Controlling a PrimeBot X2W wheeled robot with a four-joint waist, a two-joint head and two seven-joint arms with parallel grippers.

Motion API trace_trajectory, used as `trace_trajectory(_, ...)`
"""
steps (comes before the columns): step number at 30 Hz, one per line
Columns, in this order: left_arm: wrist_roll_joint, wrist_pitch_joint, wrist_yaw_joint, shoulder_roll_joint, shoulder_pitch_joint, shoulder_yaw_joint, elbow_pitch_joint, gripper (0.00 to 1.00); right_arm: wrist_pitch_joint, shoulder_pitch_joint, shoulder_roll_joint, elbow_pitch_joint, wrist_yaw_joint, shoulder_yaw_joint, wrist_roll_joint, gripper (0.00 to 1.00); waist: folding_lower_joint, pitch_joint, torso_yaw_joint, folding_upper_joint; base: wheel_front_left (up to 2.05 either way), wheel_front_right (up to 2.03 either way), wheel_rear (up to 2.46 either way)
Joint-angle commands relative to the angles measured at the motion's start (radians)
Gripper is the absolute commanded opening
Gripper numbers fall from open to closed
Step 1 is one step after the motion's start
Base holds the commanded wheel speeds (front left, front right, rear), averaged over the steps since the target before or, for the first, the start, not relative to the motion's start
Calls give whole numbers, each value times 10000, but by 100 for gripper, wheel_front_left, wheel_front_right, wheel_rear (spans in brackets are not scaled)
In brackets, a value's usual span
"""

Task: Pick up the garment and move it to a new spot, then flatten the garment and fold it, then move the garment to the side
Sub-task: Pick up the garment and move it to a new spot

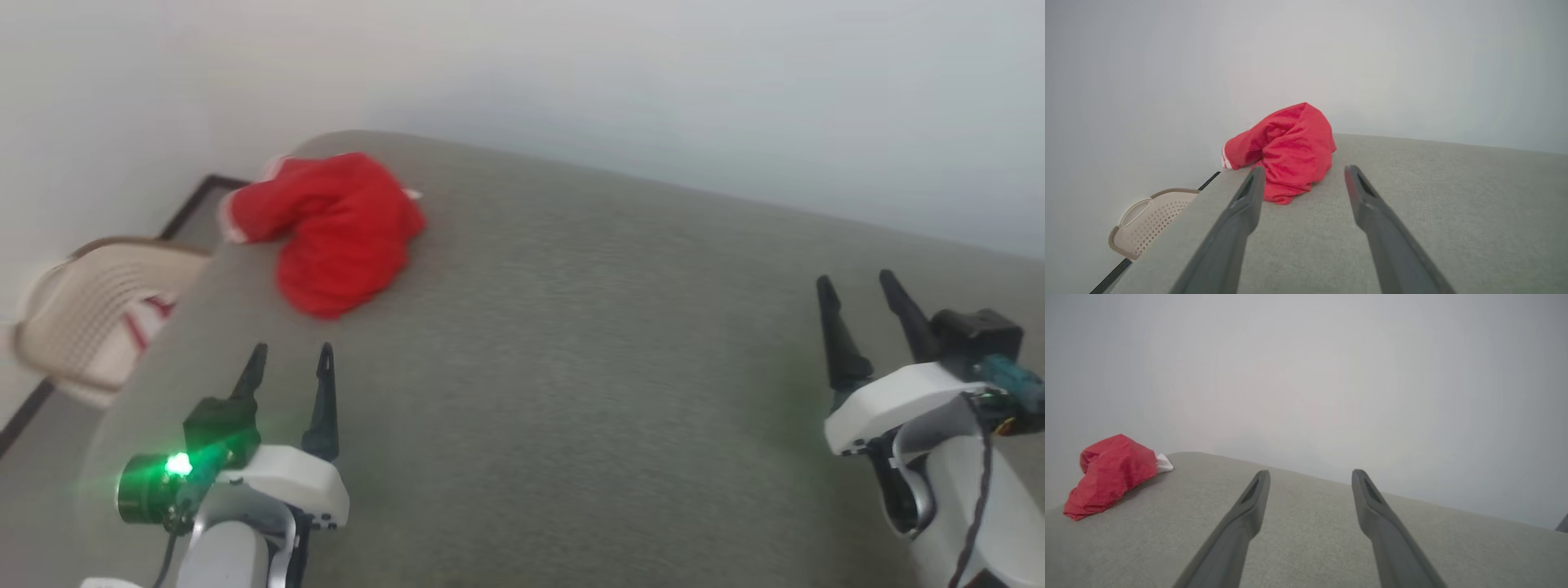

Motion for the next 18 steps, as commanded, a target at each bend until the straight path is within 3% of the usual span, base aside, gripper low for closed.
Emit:
trace_trajectory(1, 141, -45, 49, -38, 170, 30, -43, 100, -52, 30, 123, 25, 0, 80, -84, 100, 0, -81, 827, 0, 0, 0, 0)
trace_trajectory(7, 155, -45, 237, -49, 556, 324, -210, 100, -52, 74, 483, 191, -1, 684, -50, 100, 0, -212, 2007, 0, 0, 0, 0)
trace_trajectory(18, -168, -45, 690, -343, 1399, 1260, -1325, 100, -52, -1073, 716, 681, -6, 2596, 313, 100, 0, 222, 2311, 0, 0, 0, 0)
